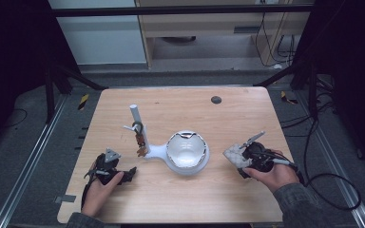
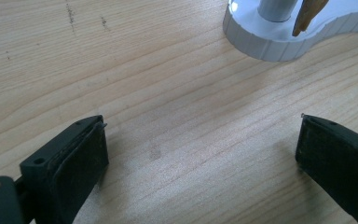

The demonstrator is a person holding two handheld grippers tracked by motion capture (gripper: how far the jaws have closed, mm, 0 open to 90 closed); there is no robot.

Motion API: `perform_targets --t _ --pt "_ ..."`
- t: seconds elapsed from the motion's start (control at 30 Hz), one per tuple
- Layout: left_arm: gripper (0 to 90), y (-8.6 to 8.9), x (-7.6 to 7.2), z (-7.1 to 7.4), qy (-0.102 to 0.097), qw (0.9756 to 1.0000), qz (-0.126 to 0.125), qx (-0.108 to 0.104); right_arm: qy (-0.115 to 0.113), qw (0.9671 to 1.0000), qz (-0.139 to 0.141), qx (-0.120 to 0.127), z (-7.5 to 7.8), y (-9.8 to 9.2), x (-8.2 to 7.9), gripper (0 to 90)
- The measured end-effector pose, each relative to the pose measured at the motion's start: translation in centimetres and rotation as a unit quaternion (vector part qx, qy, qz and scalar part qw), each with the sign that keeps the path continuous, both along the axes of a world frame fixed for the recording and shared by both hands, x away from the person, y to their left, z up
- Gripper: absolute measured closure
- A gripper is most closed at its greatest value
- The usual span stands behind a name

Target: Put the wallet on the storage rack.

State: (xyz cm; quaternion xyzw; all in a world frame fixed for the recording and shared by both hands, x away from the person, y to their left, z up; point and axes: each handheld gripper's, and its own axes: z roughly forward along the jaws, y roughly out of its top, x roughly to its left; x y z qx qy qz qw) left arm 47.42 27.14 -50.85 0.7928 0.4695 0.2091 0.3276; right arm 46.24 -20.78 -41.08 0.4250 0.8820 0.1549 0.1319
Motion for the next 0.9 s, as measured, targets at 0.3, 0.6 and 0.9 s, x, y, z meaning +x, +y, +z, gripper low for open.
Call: perform_targets --t 0.3,0.6,0.9 --pt "1.4 0.0 0.0 0.0 0.000 1.0000 0.000 0.000 -0.012 0.9997 0.021 -0.006 1.5 -0.1 -0.2 31.4" --pt "1.4 0.0 0.0 0.0 0.000 1.0000 -0.001 0.000 -0.025 0.9989 0.040 -0.007 3.1 0.1 -0.2 31.4" --pt "1.4 0.0 0.0 0.0 0.000 1.0000 -0.001 0.000 -0.035 0.9975 0.061 -0.010 4.6 0.9 -0.3 31.4"
